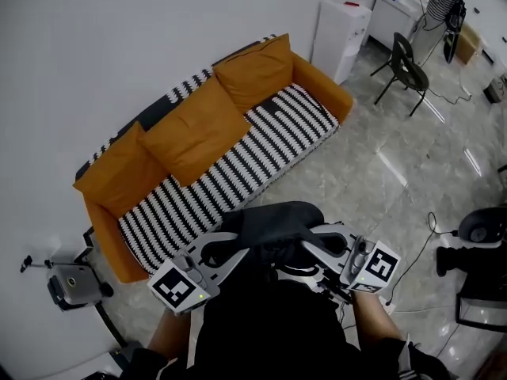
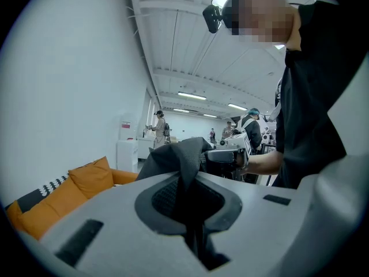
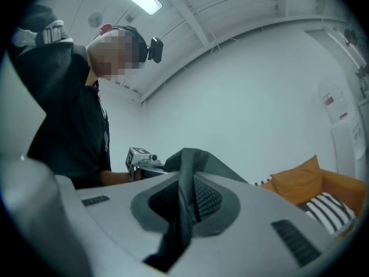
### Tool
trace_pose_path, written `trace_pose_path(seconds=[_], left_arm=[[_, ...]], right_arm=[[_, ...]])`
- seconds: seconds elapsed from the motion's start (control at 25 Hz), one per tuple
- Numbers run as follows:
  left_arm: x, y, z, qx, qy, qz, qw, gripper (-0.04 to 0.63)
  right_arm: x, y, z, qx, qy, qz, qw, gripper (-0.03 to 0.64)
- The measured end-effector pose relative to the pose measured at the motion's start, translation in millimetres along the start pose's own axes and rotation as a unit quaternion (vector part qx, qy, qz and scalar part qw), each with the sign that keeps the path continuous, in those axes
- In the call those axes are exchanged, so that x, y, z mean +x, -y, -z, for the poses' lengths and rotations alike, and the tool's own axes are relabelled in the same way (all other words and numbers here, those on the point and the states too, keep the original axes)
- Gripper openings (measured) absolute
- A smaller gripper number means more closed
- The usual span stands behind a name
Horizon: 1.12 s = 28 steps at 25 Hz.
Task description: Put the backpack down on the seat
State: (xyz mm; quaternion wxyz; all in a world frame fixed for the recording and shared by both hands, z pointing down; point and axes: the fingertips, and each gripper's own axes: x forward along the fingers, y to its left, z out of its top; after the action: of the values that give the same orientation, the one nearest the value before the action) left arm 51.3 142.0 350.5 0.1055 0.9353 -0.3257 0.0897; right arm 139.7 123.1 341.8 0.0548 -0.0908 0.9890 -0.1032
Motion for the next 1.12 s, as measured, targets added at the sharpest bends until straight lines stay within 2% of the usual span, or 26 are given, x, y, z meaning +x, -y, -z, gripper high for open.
trace_pose_path(seconds=[0.4,1.12], left_arm=[[31.2,-51.1,-7.5,-0.004,0.006,0.013,0.9999,0.029],[77.0,-183.6,-45.3,-0.003,0.016,0.025,0.9996,0.029]], right_arm=[[16.7,53.2,-4.5,0.004,-0.008,0.011,1.0,0.037],[88.9,177.2,-35.0,-0.006,-0.025,0.02,0.999,0.037]])
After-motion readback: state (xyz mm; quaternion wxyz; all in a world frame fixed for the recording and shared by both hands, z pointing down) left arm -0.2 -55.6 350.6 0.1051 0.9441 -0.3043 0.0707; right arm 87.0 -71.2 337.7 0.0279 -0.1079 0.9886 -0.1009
